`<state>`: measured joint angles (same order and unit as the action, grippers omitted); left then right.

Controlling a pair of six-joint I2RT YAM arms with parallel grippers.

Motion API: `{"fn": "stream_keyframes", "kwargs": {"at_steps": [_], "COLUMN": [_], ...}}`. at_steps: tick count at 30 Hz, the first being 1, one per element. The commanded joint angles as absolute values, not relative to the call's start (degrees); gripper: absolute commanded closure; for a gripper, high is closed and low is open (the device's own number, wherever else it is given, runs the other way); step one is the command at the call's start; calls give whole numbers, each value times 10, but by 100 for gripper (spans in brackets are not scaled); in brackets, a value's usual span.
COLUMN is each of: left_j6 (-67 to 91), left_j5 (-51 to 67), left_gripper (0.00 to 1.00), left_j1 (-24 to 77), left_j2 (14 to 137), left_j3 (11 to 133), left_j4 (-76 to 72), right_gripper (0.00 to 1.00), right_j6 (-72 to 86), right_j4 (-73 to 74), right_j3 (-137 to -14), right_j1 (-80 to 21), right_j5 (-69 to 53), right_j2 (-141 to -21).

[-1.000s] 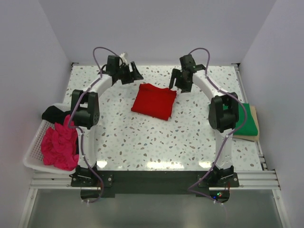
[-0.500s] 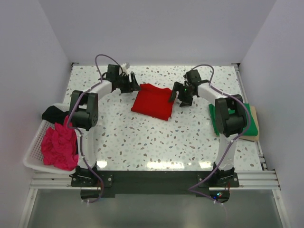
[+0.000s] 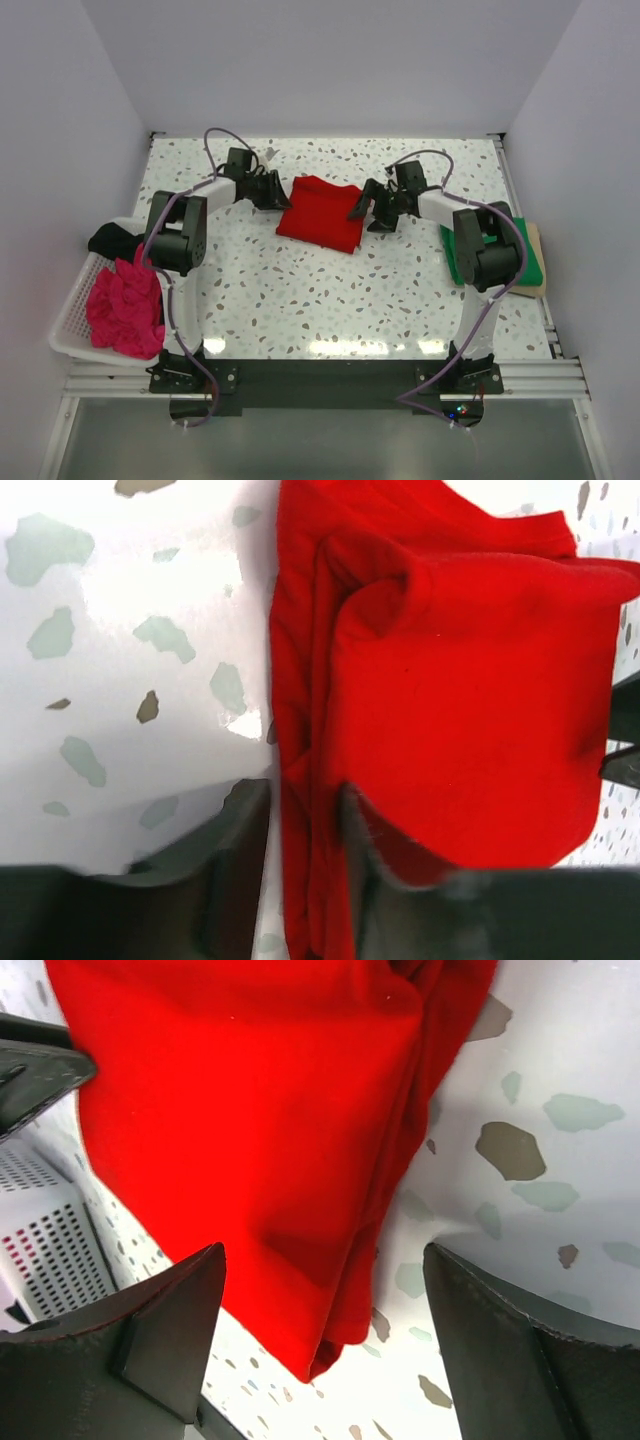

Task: Fold and stack the t-shirts
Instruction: Neatly place the folded tshirt to the corner

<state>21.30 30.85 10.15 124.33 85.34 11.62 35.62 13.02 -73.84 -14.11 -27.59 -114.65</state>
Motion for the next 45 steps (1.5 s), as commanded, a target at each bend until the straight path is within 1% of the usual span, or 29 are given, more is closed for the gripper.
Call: {"fn": "stream_keyframes", "kwargs": {"at_steps": [1,3,4,7,12,18,20,21,23,24,25,26,27,28,30,31,32,33,35,36,38,40,45], "left_j6": [192,188,187,187,178,172,174,173,174,174,175,177,179,185,192,195,200,202,207,208,212,216,220], "left_j5": [291,283,284,287,297,311,316,320,323,323,324,326,332,334,336,336,333,328,322,317,316,317,315], "left_gripper": [69,75,79,84,85,86,86,86,86,86,85,84,82,72,59,53,51,47,43,41,40,40,40], "left_j1": [103,103,103,104,105,107,108,109,111,112,113,113,114,114,114,115,114,114,113,113,112,111,111], "left_j2": [1237,1243,1243,1243,1241,1242,1243,1243,1242,1240,1239,1238,1237,1236,1228,1223,1218,1208,1193,1187,1175,1168,1148], "left_j3": [835,828,824,808,798,800,800,799,798,798,797,796,796,796,795,795,795,795,801,801,802,801,794], "left_j4": [155,166,170,171,173,175,173,171,171,166,165,163,159,156,147,145,142,140,141,142,142,143,145], "right_gripper": [16,16,17,17,19,25,30,35,44,53,58,62,75,84,100,100,100,100,100,100,100,100,100], "right_j6": [366,365,365,376,387,383,382,384,384,384,383,382,375,370,349,339,329,304,276,252,231,207,146], "right_j4": [78,62,54,19,-24,-9,-6,-4,-2,-2,-2,-2,19,31,80,100,122,174,237,300,378,419,536], "right_j3": [-704,-689,-684,-665,-666,-714,-718,-718,-716,-715,-715,-716,-720,-731,-747,-766,-778,-791,-844,-864,-918,-958,-1015], "right_j1": [-142,-142,-141,-142,-143,-160,-168,-169,-170,-170,-171,-172,-173,-173,-174,-174,-175,-175,-175,-175,-175,-176,-189], "right_j5": [-275,-267,-260,-254,-247,-251,-250,-252,-252,-250,-249,-247,-244,-237,-223,-201,-189,-175,-131,-114,-78,-55,30], "right_j2": [-1138,-1140,-1142,-1154,-1177,-1230,-1240,-1241,-1244,-1243,-1242,-1239,-1234,-1231,-1217,-1209,-1203,-1194,-1188,-1187,-1187,-1187,-1191]}}
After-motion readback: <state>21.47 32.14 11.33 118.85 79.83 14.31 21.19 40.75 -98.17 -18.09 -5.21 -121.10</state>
